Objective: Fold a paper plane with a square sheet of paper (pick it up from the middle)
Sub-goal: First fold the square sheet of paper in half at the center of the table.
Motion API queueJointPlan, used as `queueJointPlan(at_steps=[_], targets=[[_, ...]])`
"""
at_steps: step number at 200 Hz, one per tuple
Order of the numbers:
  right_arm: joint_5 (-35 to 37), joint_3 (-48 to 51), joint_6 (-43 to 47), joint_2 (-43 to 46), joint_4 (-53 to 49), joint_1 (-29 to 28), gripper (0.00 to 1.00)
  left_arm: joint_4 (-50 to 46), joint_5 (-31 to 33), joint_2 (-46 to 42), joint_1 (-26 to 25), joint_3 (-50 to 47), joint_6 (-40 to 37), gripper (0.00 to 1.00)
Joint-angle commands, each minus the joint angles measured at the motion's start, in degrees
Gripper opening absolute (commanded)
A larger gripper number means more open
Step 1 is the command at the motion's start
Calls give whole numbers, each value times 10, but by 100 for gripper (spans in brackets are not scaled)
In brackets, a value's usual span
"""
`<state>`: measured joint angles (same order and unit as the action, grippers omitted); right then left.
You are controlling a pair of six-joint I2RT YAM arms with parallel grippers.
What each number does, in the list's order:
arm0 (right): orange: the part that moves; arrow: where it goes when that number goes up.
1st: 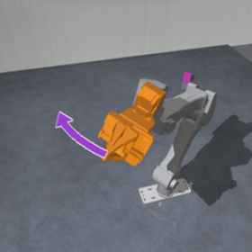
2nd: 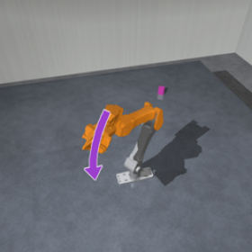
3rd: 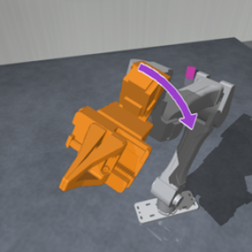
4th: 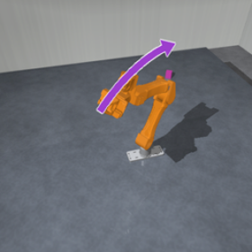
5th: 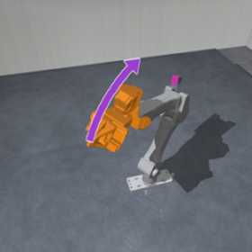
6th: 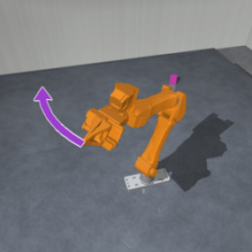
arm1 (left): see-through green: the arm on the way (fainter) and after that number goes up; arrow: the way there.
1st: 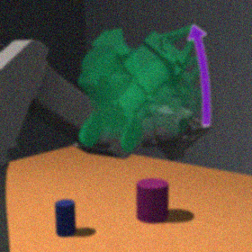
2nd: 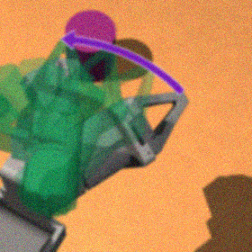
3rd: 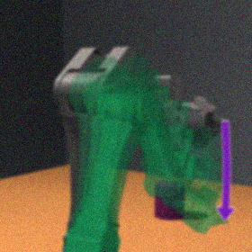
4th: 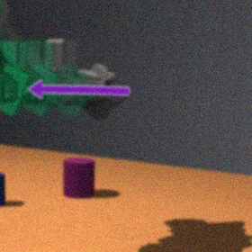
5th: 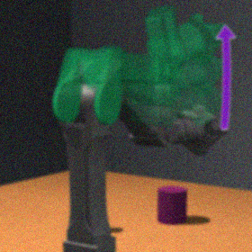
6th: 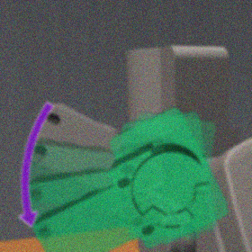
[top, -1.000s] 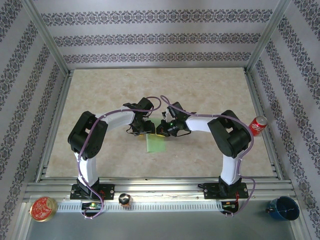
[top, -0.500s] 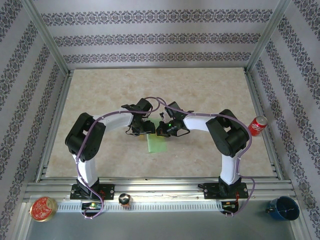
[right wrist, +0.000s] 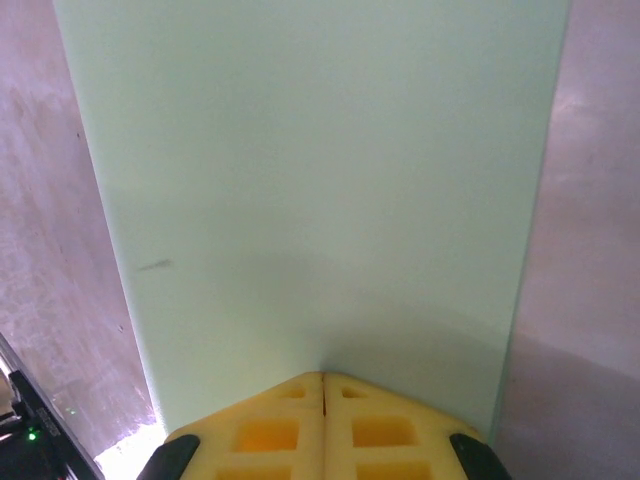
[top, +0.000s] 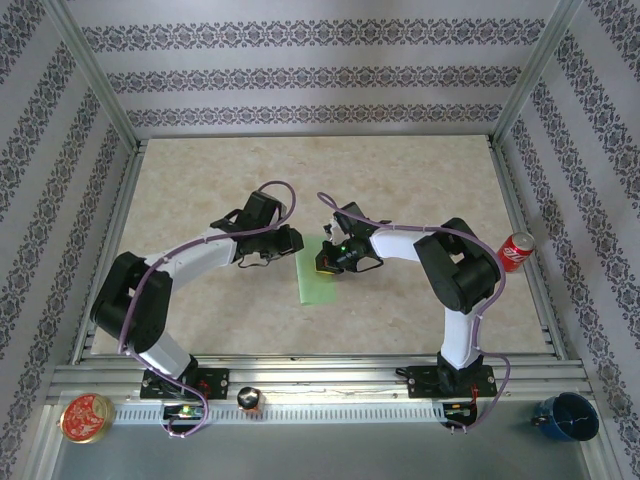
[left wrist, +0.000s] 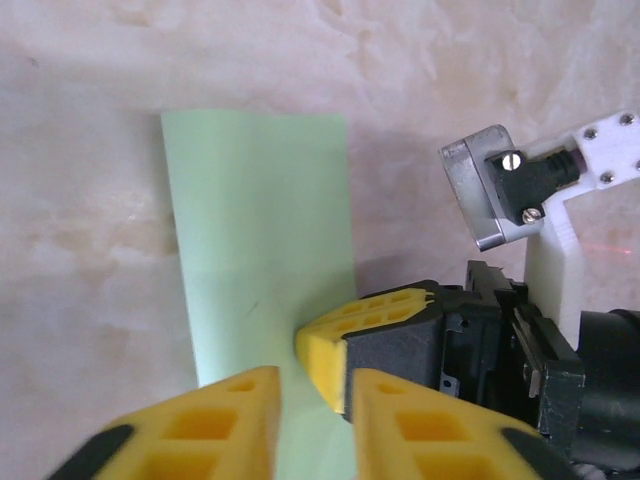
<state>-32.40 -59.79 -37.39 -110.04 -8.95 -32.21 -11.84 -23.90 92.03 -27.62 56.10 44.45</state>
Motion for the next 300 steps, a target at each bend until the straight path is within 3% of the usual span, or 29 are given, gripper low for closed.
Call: queueJointPlan(at_steps=[1,29,98,168,204,256,300], targets=[[54,26,-18,-4,-26,13,0,89,-52,16,5,-16,23,15],[46,28,-21,-2,-19,14,0,177,-89,38,5,-42,55,0],[46,27,-27,0,-18,11,0,218,-91,81,5,-81,65,0],[55,29,-29,-3,-24,5,0,212,-49,94,6,-143,24,0],[64,32,-31,-1,-25,3,0,162,-22,76,6,-135,2,0],[69,34,-34,5,-25,3,0,156,-80,4,-3,-113,45,0],[67,33,-35,5,-25,3,0,180,-121,29,-15,-123,77,0]])
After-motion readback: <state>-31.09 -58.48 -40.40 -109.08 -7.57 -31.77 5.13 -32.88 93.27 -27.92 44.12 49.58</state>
